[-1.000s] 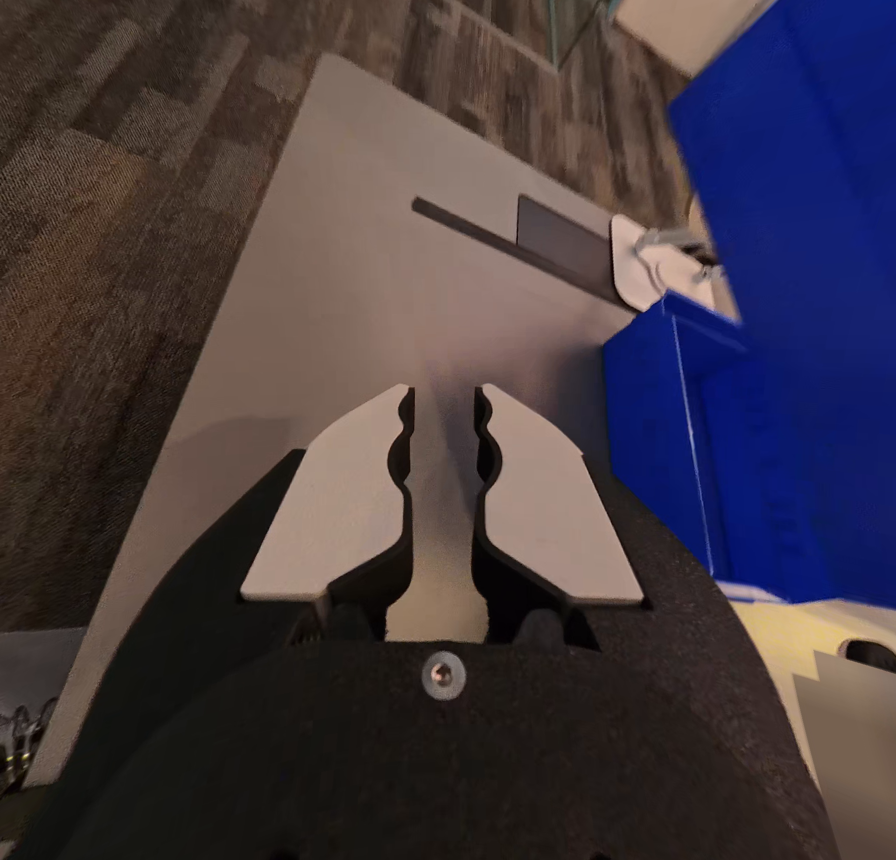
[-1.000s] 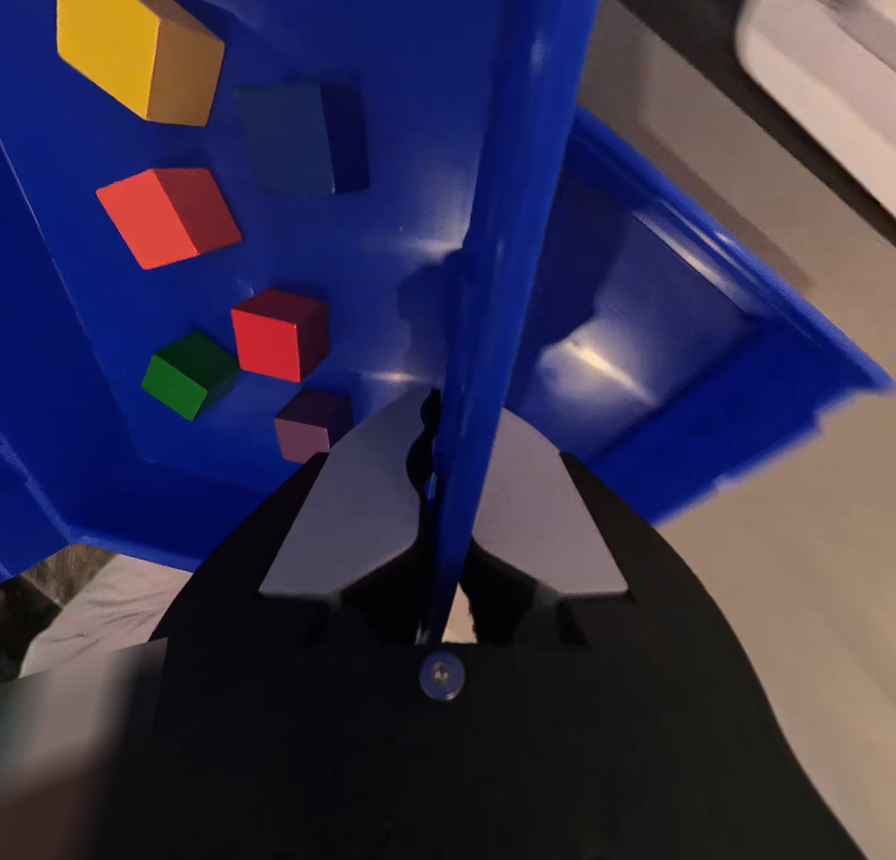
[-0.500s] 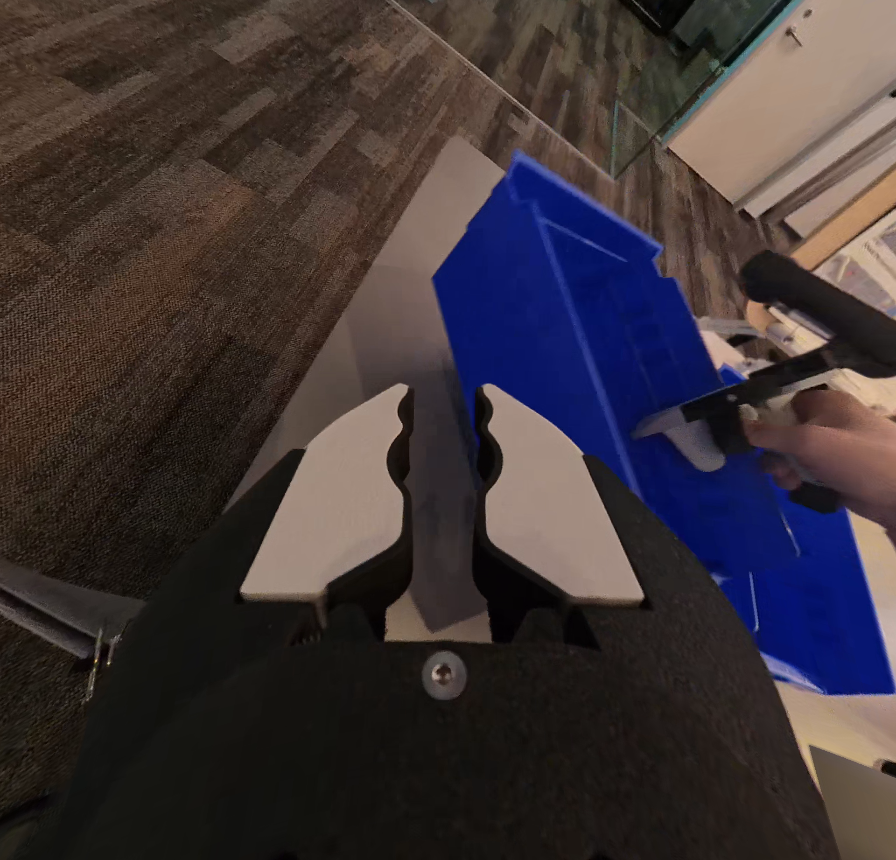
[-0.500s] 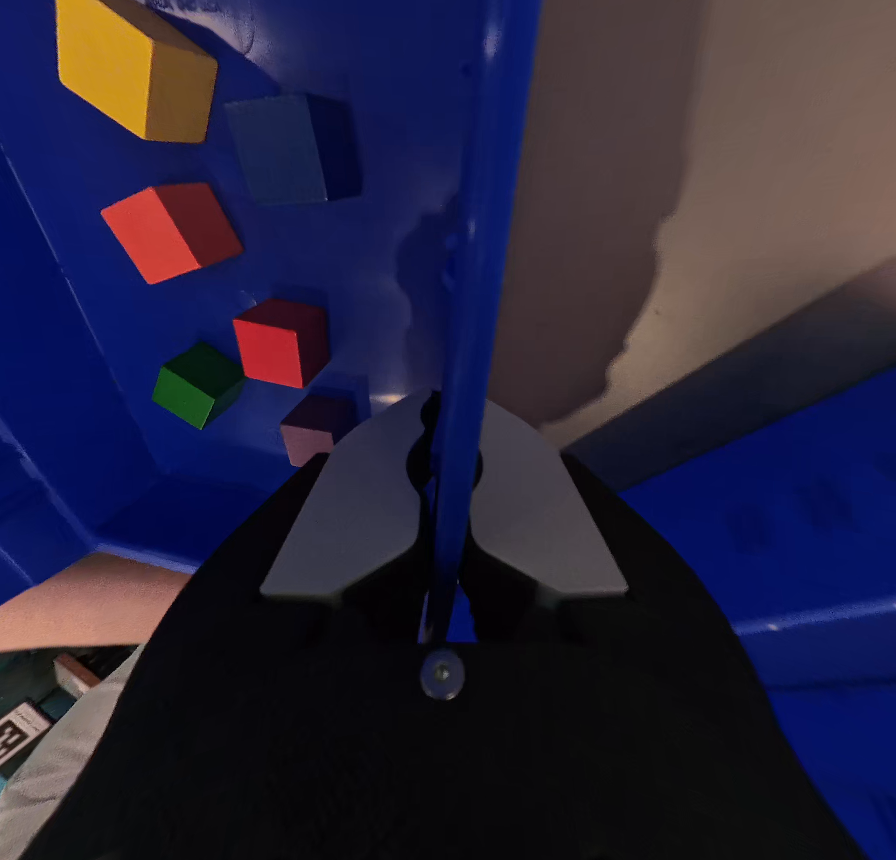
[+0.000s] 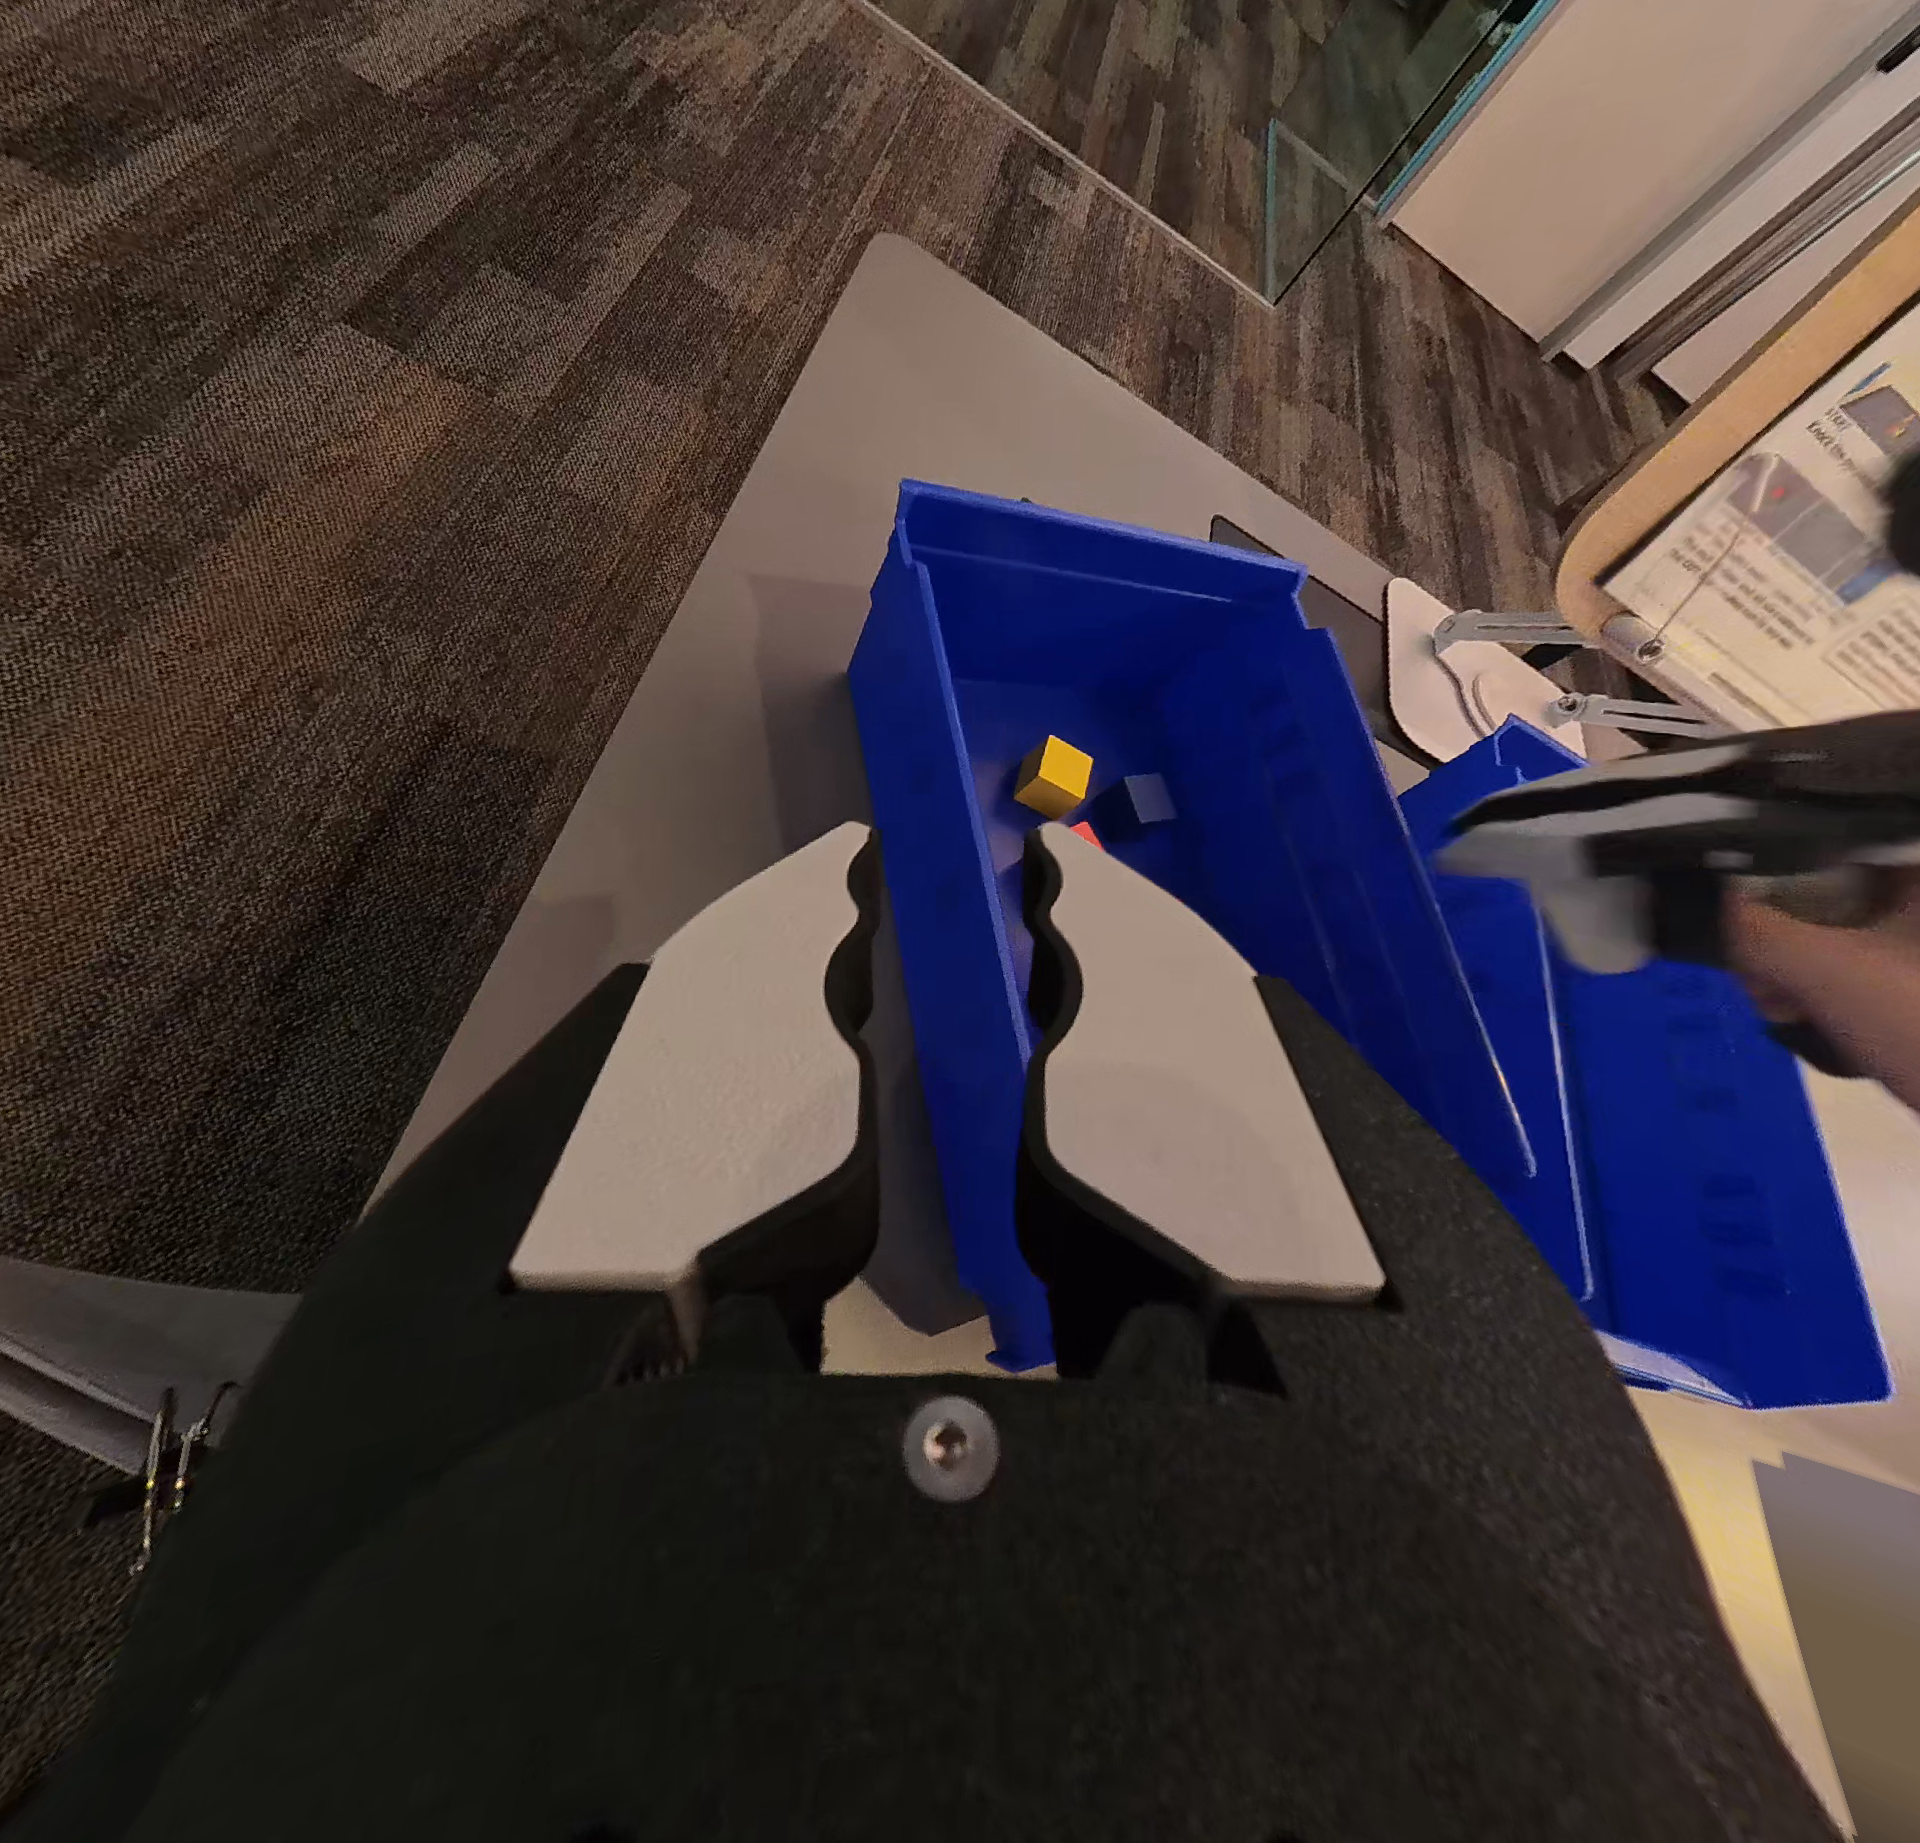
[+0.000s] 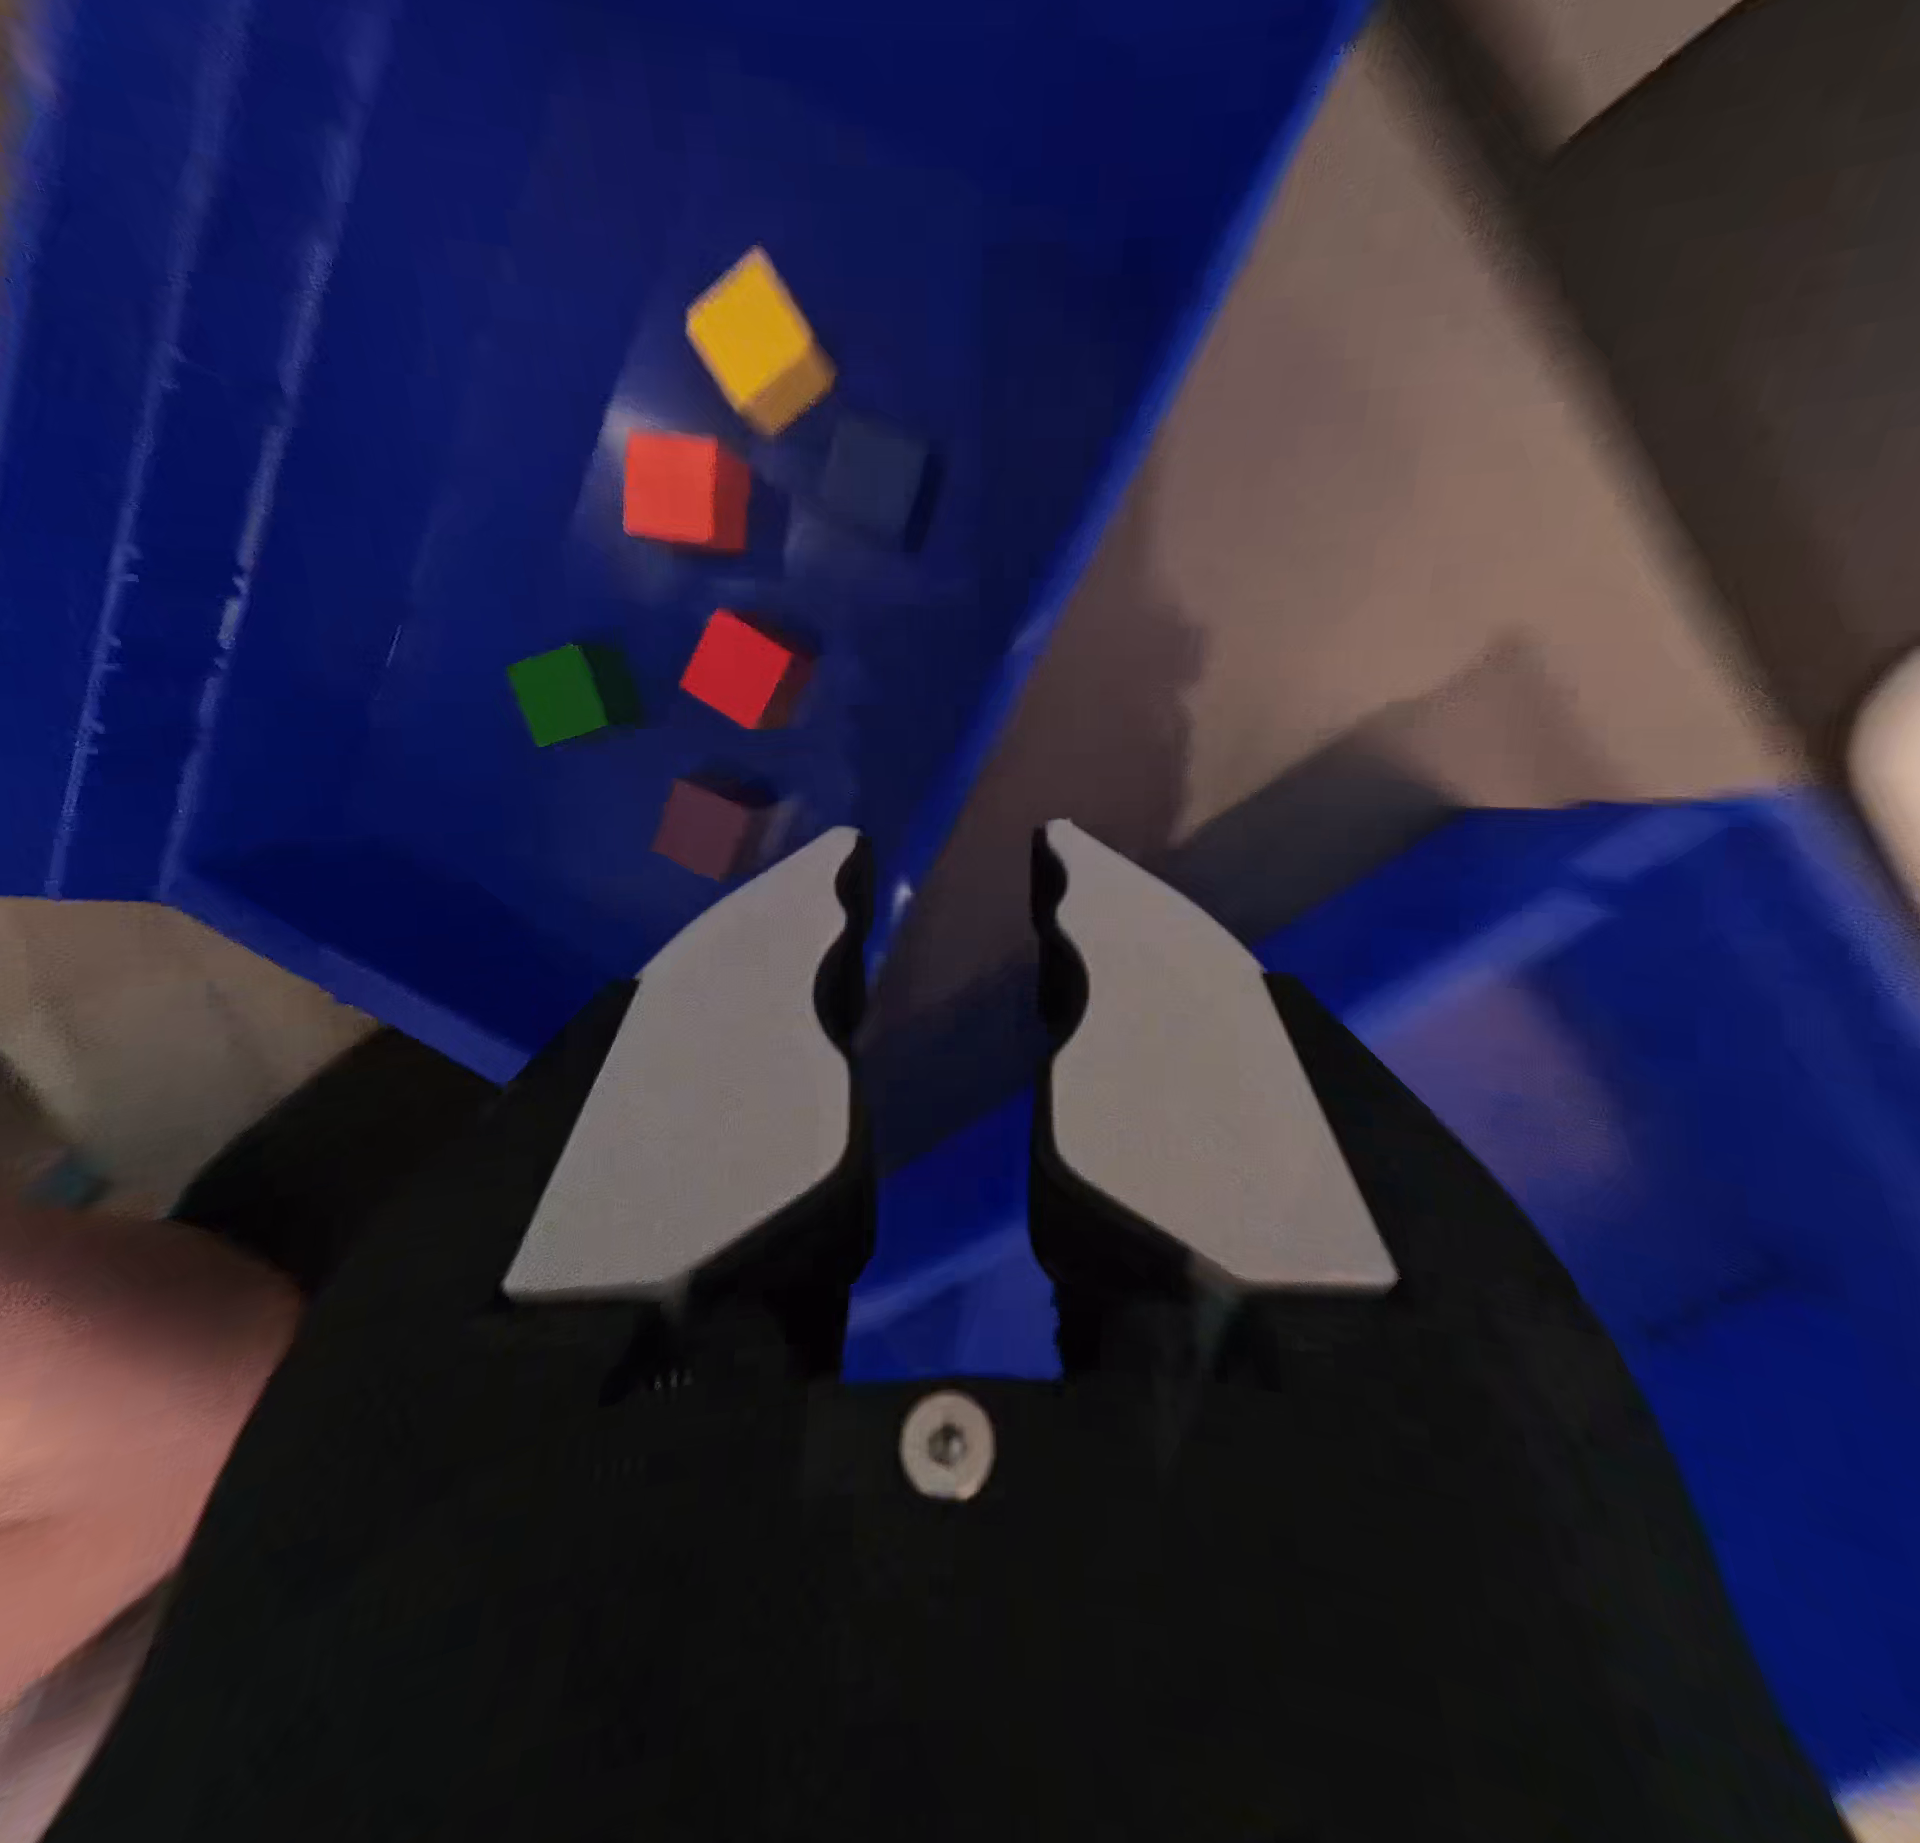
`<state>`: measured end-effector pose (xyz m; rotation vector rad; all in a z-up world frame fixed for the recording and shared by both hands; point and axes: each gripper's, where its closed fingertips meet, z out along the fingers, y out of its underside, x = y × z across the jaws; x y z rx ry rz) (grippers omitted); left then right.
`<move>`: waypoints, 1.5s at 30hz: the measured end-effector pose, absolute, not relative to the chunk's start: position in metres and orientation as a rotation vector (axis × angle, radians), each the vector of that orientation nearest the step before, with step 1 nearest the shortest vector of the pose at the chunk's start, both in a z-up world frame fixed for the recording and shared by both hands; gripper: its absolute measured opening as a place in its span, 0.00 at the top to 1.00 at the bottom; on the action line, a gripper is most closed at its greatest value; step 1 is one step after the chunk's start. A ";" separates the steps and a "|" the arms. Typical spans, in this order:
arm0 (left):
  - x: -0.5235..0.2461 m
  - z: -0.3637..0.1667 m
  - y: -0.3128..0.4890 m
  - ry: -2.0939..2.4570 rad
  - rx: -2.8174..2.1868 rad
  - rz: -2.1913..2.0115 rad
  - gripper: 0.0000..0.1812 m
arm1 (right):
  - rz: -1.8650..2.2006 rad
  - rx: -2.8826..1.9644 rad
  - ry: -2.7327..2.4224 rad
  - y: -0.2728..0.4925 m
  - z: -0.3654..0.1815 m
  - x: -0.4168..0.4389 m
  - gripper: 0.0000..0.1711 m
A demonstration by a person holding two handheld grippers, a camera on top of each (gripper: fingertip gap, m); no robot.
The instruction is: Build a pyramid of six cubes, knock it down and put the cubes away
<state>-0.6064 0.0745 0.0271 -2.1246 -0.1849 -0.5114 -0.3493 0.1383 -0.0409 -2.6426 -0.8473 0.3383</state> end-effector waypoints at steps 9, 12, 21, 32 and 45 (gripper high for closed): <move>-0.600 0.029 0.078 -0.169 -2.111 -0.556 0.85 | 0.094 -2.679 -0.075 0.096 -0.039 -0.090 0.59; -0.606 0.023 0.076 -0.202 -2.131 -0.534 0.86 | 0.220 -2.852 -0.055 0.070 -0.089 -0.083 0.60; -0.599 0.027 0.074 -0.172 -2.147 -0.488 0.86 | 0.317 -3.048 -0.131 0.047 -0.122 -0.040 0.96; -0.581 0.031 0.080 -0.111 -2.173 -0.444 0.87 | 0.333 -3.027 0.205 -0.011 -0.124 0.134 0.96; -0.579 0.024 0.081 -0.126 -2.233 -0.349 0.86 | 0.325 -2.972 0.460 -0.065 -0.126 0.249 0.97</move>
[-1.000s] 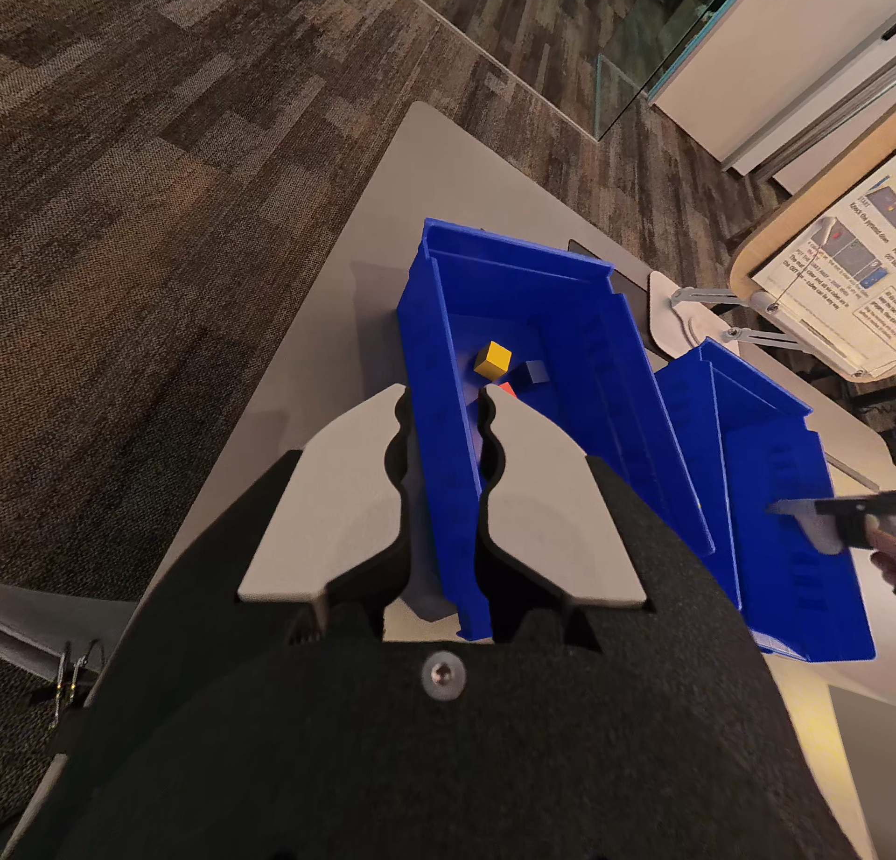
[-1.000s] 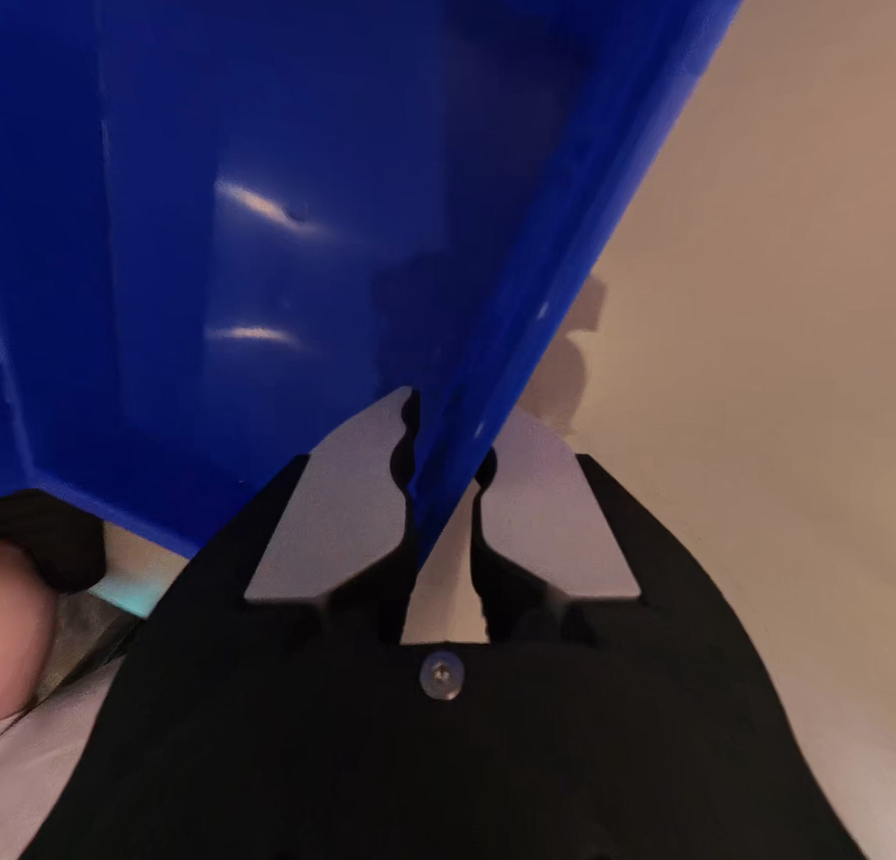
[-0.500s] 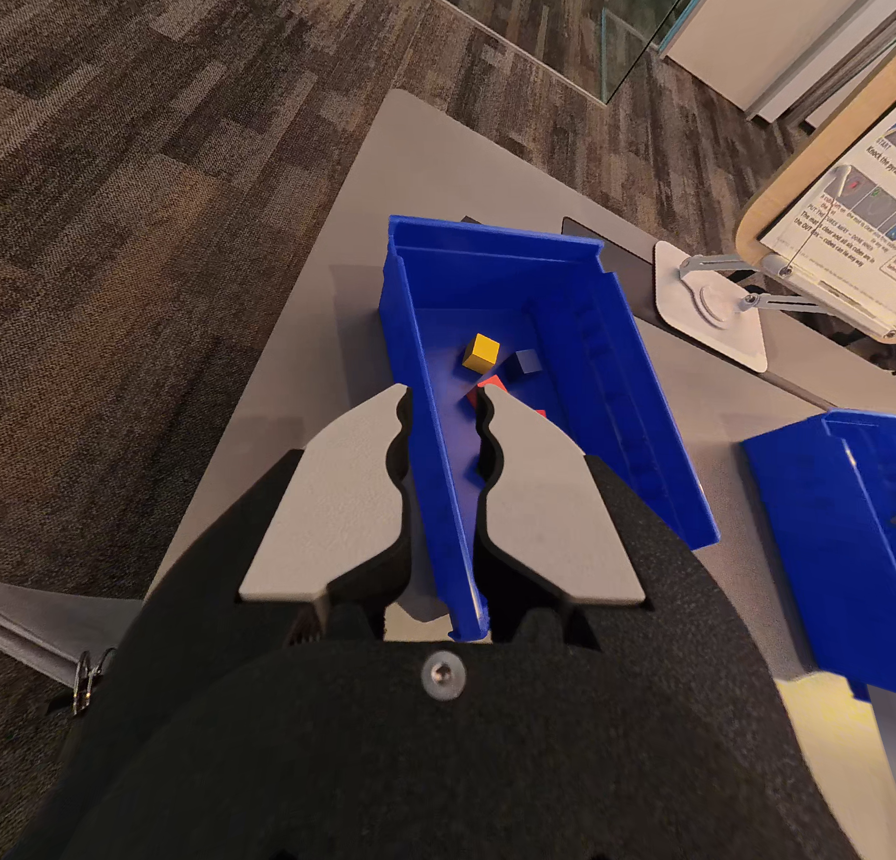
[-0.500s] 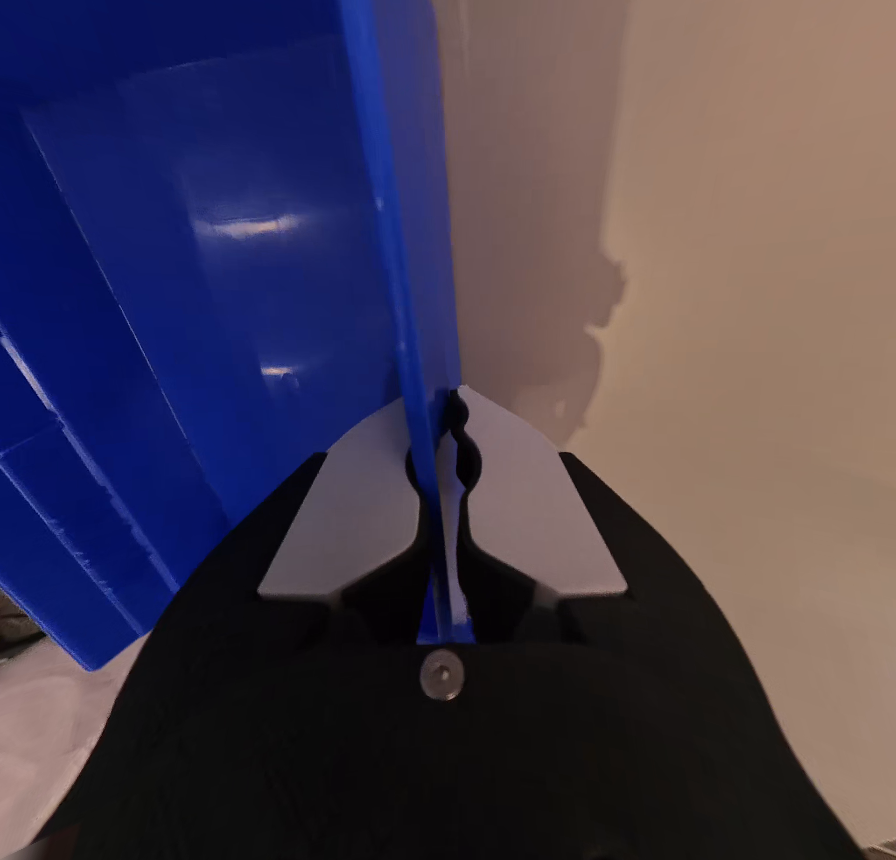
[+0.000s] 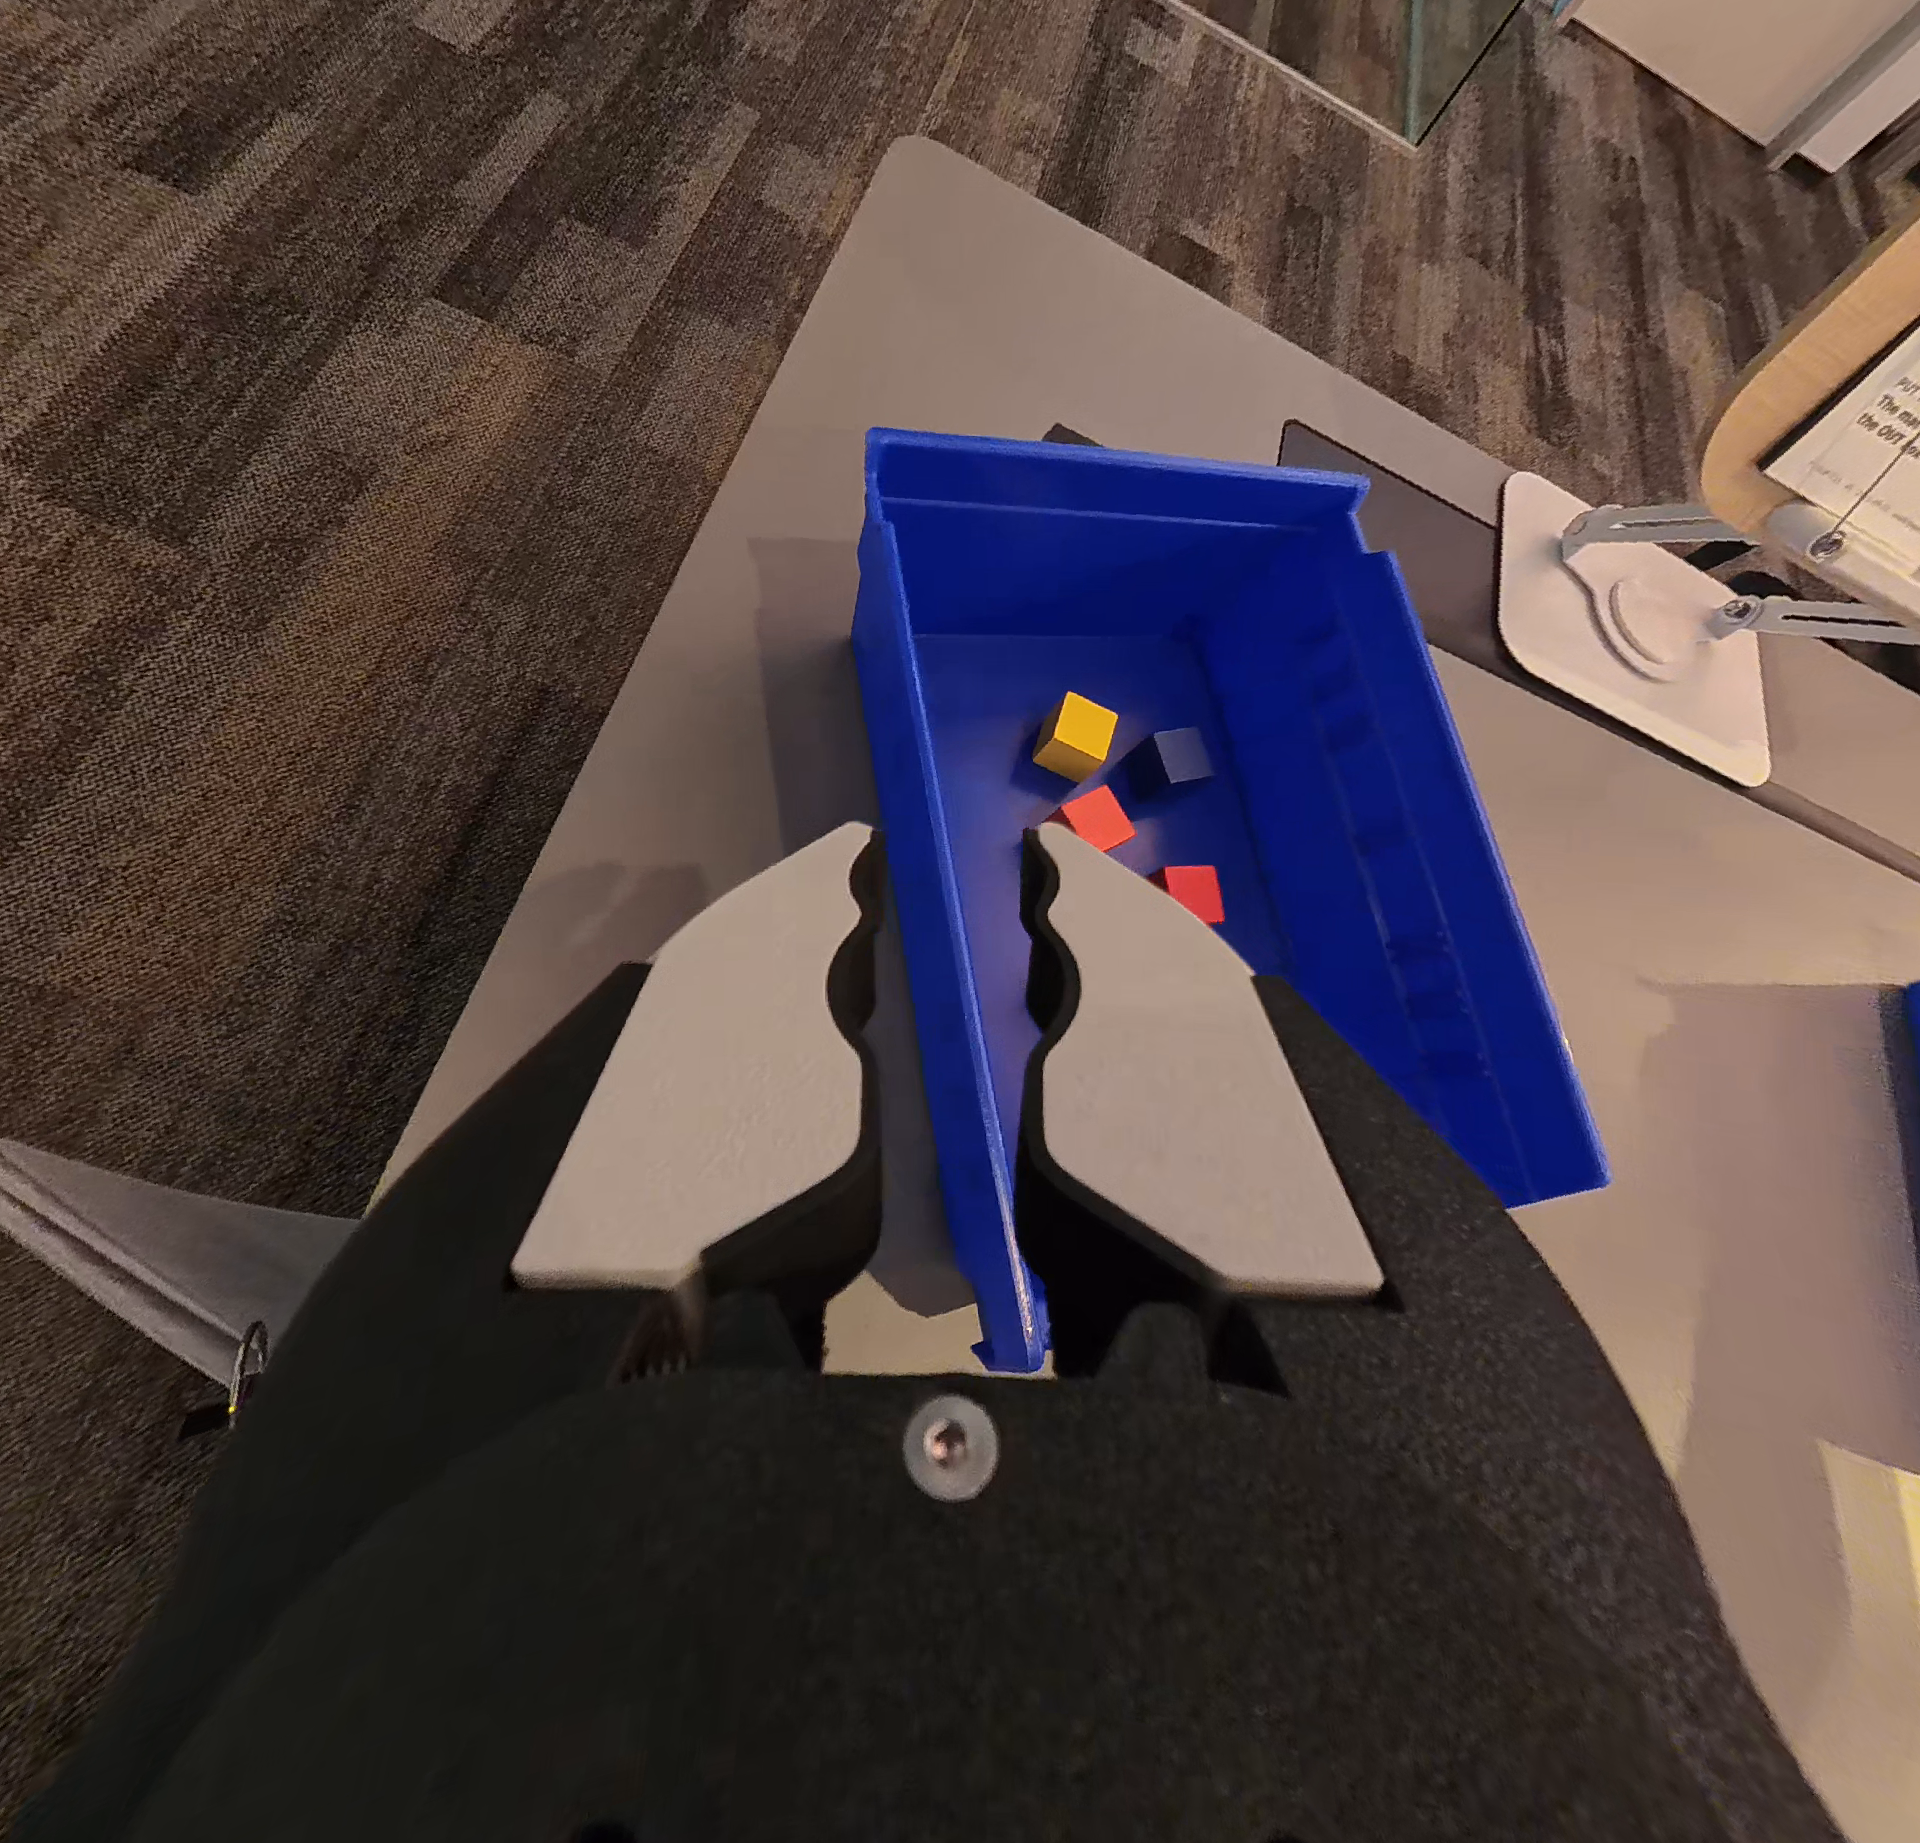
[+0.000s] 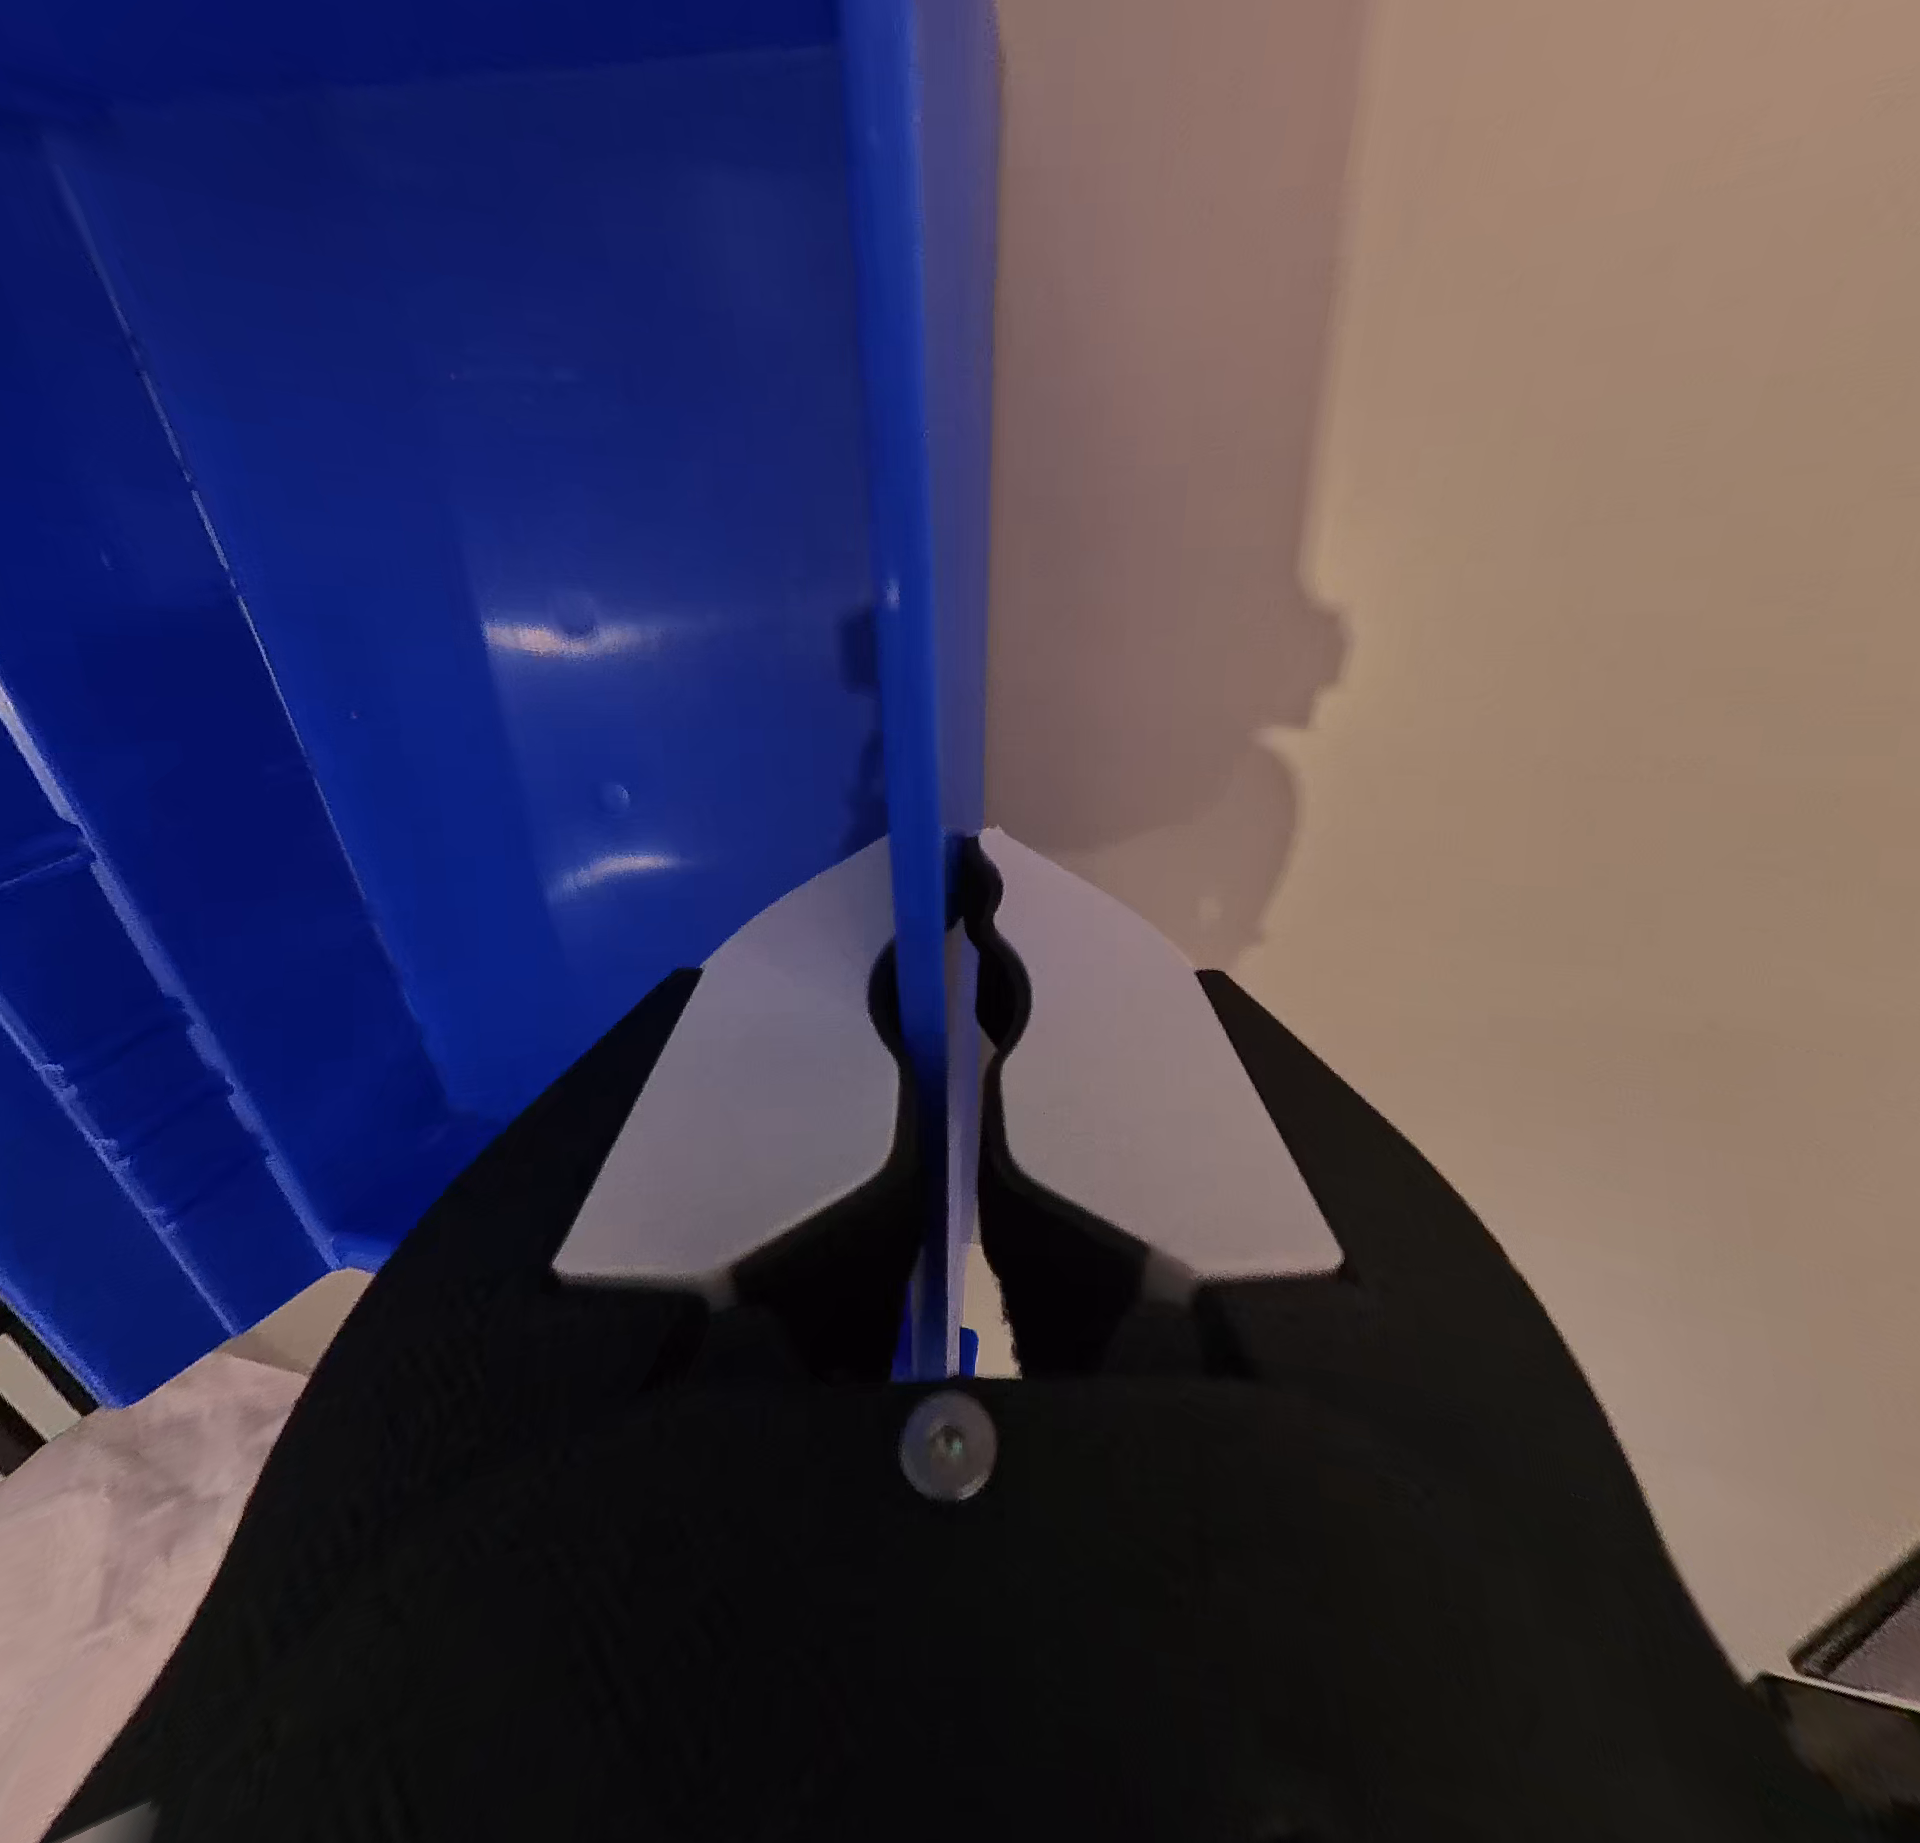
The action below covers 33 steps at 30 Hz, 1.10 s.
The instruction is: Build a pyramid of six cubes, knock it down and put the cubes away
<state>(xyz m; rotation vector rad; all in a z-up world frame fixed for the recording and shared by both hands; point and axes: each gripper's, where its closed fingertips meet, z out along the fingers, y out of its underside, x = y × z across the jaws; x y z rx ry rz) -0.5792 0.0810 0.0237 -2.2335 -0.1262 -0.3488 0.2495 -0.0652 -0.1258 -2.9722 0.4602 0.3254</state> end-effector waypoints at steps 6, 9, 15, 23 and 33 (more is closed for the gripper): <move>-0.567 0.012 0.086 -0.078 -2.304 -0.311 0.86 | 0.336 -2.946 0.478 -0.068 -0.126 0.259 0.96; -0.557 0.006 0.088 -0.035 -2.334 -0.315 0.86 | 0.325 -2.944 0.462 -0.067 -0.126 0.264 0.96; -0.545 -0.011 0.091 0.025 -2.408 -0.347 0.84 | 0.308 -2.949 0.469 -0.066 -0.126 0.271 0.96; -0.531 -0.019 0.094 0.077 -2.437 -0.418 0.79 | 0.178 -2.854 0.386 -0.057 -0.114 0.276 0.77; -0.547 -0.075 0.092 -0.012 -2.734 -0.205 0.77 | 0.232 -2.208 0.268 -0.023 0.013 0.240 0.63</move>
